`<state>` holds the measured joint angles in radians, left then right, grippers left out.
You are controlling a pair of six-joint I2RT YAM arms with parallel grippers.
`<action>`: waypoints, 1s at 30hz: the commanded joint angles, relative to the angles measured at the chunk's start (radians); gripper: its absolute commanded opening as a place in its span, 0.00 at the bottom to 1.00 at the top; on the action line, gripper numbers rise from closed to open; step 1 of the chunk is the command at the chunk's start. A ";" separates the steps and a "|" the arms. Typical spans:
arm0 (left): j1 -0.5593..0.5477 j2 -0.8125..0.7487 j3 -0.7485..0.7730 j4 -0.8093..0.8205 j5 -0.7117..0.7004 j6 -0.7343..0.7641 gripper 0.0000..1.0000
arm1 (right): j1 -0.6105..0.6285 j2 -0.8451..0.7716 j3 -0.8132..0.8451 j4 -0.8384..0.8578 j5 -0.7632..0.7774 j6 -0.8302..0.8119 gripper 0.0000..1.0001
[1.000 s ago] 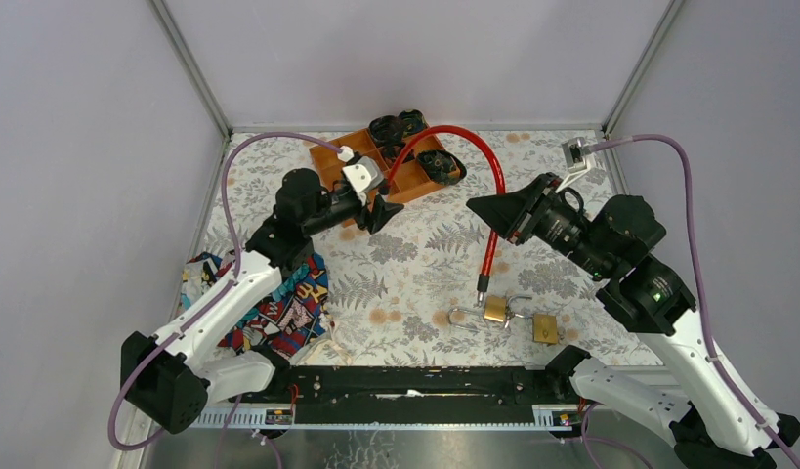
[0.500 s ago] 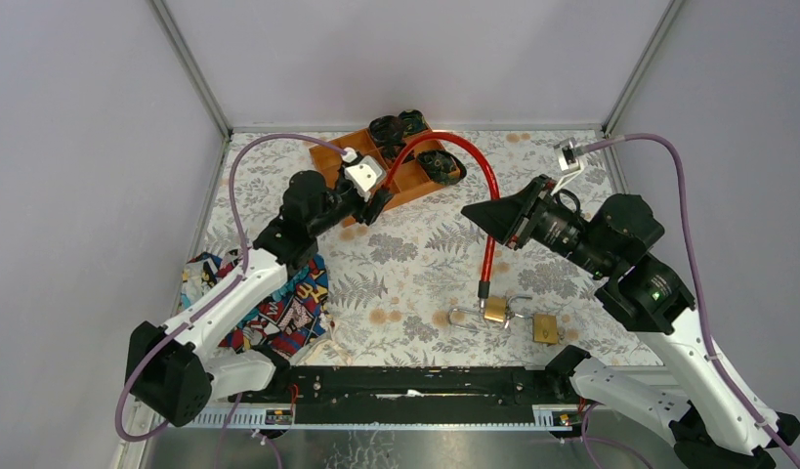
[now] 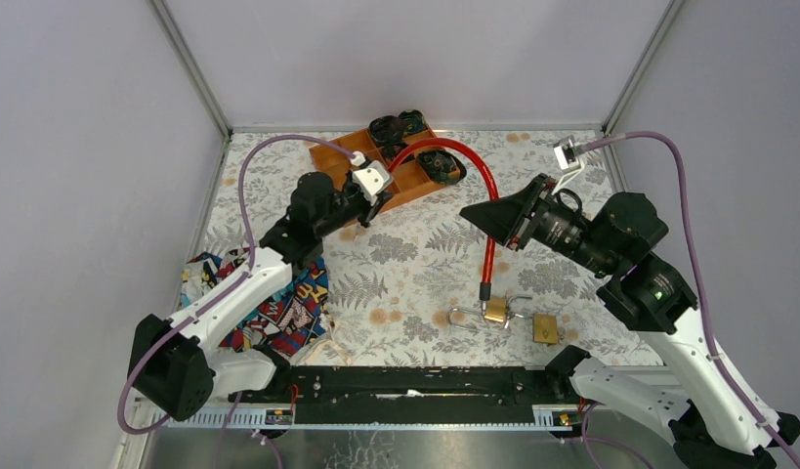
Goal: Lock with the key
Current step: Lock the lock.
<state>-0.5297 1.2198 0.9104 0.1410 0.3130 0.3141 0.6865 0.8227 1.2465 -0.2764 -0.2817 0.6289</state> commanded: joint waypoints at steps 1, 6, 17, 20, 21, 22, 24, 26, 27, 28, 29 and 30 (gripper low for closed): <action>-0.007 -0.025 0.032 0.029 0.042 -0.083 0.00 | 0.002 -0.023 0.074 0.106 0.005 -0.030 0.00; -0.006 -0.061 0.138 0.075 0.432 -0.528 0.00 | 0.003 -0.062 0.017 0.248 0.044 -0.112 0.00; -0.182 -0.056 0.414 0.488 0.618 -1.246 0.00 | 0.002 0.081 -0.016 1.172 -0.146 -0.044 0.00; -0.203 -0.044 0.470 0.482 0.616 -1.289 0.00 | 0.003 0.172 0.033 1.353 -0.195 0.058 0.00; -0.210 -0.042 0.483 0.484 0.625 -1.292 0.00 | 0.002 0.183 0.045 1.370 -0.206 0.070 0.00; -0.220 -0.043 0.493 0.487 0.637 -1.290 0.00 | 0.002 0.191 0.055 1.358 -0.212 0.069 0.00; -0.240 -0.048 0.500 0.501 0.664 -1.278 0.00 | 0.003 0.184 0.060 1.275 -0.209 0.035 0.00; -0.267 -0.046 0.509 0.522 0.700 -1.262 0.00 | 0.002 0.172 0.044 1.225 -0.202 0.016 0.00; -0.284 -0.042 0.517 0.528 0.721 -1.244 0.00 | 0.003 0.165 0.029 1.220 -0.201 0.008 0.00; -0.305 -0.035 0.536 0.528 0.751 -1.220 0.00 | 0.002 0.158 0.018 1.217 -0.207 0.000 0.00; -0.330 -0.025 0.555 0.517 0.781 -1.193 0.00 | 0.002 0.152 0.012 1.198 -0.214 -0.017 0.00; -0.359 -0.015 0.578 0.496 0.817 -1.158 0.00 | 0.002 0.147 0.023 1.132 -0.225 -0.042 0.00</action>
<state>-0.8158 1.1763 1.4082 0.6209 1.0077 -0.9081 0.6861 1.0206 1.2495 0.8619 -0.4660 0.6304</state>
